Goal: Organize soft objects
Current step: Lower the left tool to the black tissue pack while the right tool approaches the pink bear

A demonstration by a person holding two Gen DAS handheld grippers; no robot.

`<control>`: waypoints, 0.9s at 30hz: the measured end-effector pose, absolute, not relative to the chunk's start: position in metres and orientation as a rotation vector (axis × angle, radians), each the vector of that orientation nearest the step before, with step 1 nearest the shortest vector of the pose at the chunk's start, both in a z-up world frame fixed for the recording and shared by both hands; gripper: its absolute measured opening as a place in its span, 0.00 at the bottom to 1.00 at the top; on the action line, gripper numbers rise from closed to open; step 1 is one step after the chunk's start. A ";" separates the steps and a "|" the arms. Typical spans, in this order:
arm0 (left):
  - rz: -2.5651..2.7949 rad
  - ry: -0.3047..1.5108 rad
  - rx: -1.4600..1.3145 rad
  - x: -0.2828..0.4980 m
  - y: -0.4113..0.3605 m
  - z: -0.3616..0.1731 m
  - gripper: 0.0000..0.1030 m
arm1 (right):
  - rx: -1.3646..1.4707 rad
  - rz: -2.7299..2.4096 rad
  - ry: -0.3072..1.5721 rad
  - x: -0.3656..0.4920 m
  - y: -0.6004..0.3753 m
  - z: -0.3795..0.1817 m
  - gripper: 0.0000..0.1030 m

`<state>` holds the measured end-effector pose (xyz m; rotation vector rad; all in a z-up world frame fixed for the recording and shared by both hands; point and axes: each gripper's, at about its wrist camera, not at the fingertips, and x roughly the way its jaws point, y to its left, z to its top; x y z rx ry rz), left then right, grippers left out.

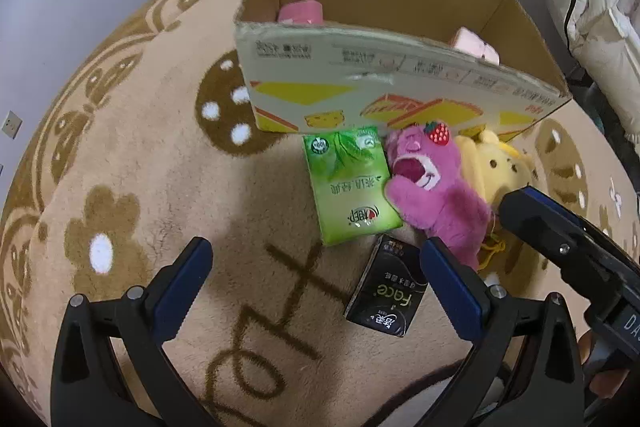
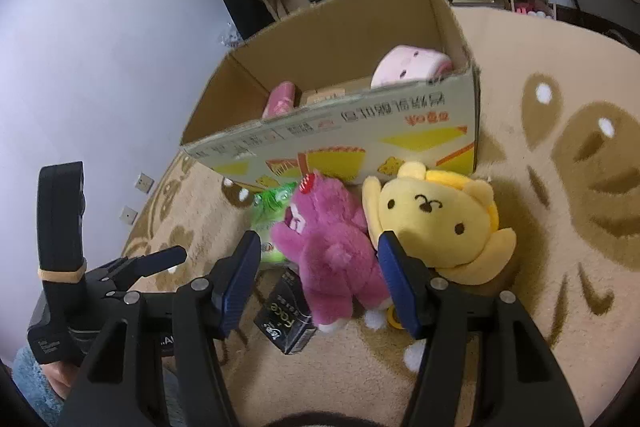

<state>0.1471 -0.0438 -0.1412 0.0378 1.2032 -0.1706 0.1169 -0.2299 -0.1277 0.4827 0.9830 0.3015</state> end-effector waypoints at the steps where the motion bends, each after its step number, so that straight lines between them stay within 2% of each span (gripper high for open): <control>1: -0.171 1.211 0.042 0.148 -0.045 -0.144 0.99 | 0.485 0.308 0.991 0.118 -0.229 -0.131 0.63; 12: -0.191 1.295 0.046 0.146 -0.050 -0.167 0.99 | 0.481 0.318 1.059 0.122 -0.227 -0.147 0.62; 15: -0.236 1.332 0.019 0.148 -0.052 -0.173 0.99 | 0.485 0.321 1.086 0.124 -0.226 -0.153 0.54; 27: -0.217 1.370 0.092 0.144 -0.064 -0.192 0.99 | 0.526 0.304 1.140 0.125 -0.230 -0.169 0.54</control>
